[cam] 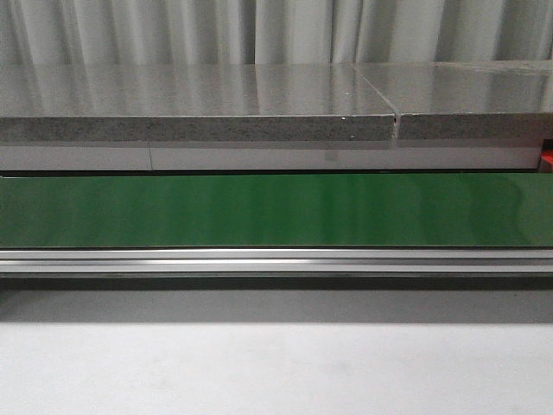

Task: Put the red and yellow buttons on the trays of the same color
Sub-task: 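Move the left gripper over the cluster of red and yellow buttons, then lower the left gripper and grasp a red mushroom button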

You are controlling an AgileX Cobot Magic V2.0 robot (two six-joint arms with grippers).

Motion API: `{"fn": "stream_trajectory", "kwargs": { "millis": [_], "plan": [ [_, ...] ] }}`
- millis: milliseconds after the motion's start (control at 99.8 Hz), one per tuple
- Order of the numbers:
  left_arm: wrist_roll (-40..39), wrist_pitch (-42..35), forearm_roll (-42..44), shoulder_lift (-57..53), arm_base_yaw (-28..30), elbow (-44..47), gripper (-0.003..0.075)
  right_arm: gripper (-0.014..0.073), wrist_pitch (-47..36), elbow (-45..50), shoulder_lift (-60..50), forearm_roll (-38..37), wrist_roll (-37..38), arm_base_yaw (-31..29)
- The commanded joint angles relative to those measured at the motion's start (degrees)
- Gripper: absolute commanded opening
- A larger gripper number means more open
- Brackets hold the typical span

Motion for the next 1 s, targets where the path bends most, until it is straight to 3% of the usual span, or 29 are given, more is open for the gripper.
{"fn": "stream_trajectory", "kwargs": {
  "millis": [0, 160, 391, 842, 992],
  "plan": [
    [-0.5, -3.81, 0.0, 0.42, -0.52, -1.93, 0.0582, -0.0068, -4.61, -0.53, 0.01, -0.52, -0.05, 0.05],
    [-1.49, -3.41, -2.39, 0.42, -0.52, -1.93, 0.0566, -0.0068, -4.61, -0.53, 0.01, -0.52, -0.05, 0.05],
    [-11.83, -2.88, 0.0, 3.49, 2.45, -1.93, 0.0566, -0.0068, -4.61, -0.53, 0.01, -0.52, -0.05, 0.05],
    [-11.24, -4.59, 0.56, 18.15, 21.14, -1.93, 0.0566, -0.0068, -4.61, -0.53, 0.01, -0.52, -0.05, 0.05],
    [-11.0, -5.88, 0.67, 21.22, 24.84, -1.93, 0.0566, -0.0068, -4.61, -0.53, 0.01, -0.52, -0.05, 0.05]
  ]
}}
